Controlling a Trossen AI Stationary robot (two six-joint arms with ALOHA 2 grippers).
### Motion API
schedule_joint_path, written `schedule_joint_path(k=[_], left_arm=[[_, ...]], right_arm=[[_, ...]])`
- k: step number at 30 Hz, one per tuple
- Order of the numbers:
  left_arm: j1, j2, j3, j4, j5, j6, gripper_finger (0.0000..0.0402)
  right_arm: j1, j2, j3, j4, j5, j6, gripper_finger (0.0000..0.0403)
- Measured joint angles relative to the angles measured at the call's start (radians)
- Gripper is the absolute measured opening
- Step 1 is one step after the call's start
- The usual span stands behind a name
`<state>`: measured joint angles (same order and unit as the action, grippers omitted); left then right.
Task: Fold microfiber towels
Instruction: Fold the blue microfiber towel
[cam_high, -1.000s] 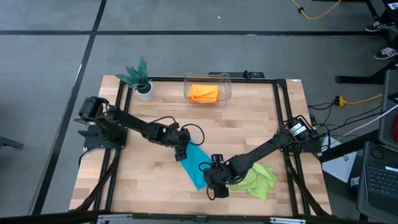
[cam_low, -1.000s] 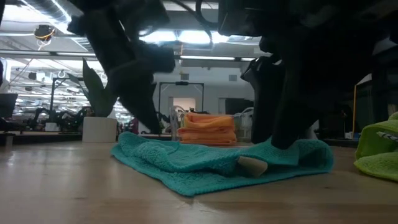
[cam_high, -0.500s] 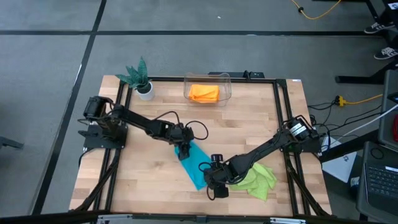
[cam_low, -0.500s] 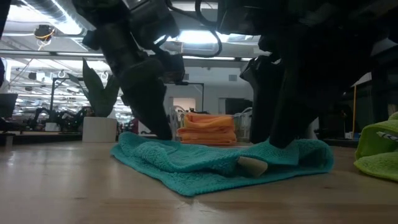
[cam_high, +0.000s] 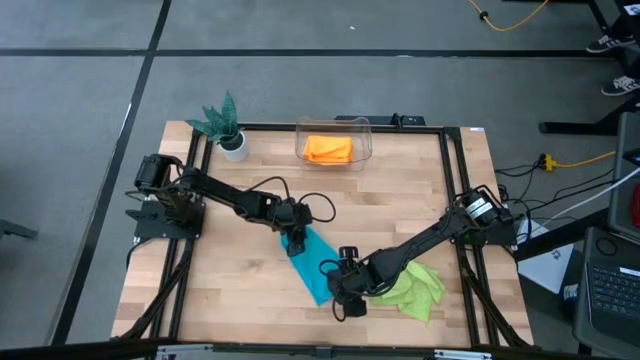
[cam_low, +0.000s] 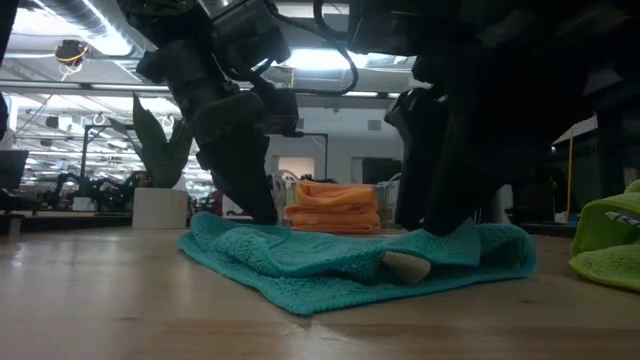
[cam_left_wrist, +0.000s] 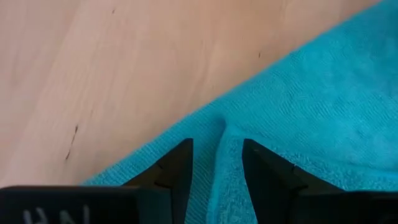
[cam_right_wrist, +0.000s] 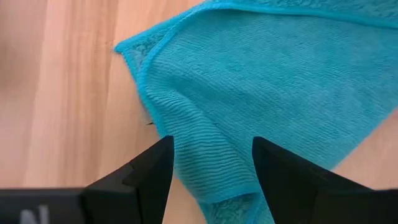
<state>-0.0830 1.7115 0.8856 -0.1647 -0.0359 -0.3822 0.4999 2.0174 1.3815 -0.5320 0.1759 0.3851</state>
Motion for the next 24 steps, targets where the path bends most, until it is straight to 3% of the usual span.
schedule_joint_path(k=[12,16,24], left_arm=[[0.000,0.012,-0.001,-0.013,-0.044,0.000,0.0132],[0.005,0.012,-0.001,-0.014,0.019,-0.008,0.0135],[0.024,0.039,0.000,-0.005,0.075,-0.047,0.0185]], right_arm=[[0.000,0.000,0.000,0.000,0.015,0.000,0.0219],[0.000,0.000,0.000,0.000,0.015,0.000,0.0219],[0.000,0.000,0.000,0.000,0.015,0.000,0.0219]])
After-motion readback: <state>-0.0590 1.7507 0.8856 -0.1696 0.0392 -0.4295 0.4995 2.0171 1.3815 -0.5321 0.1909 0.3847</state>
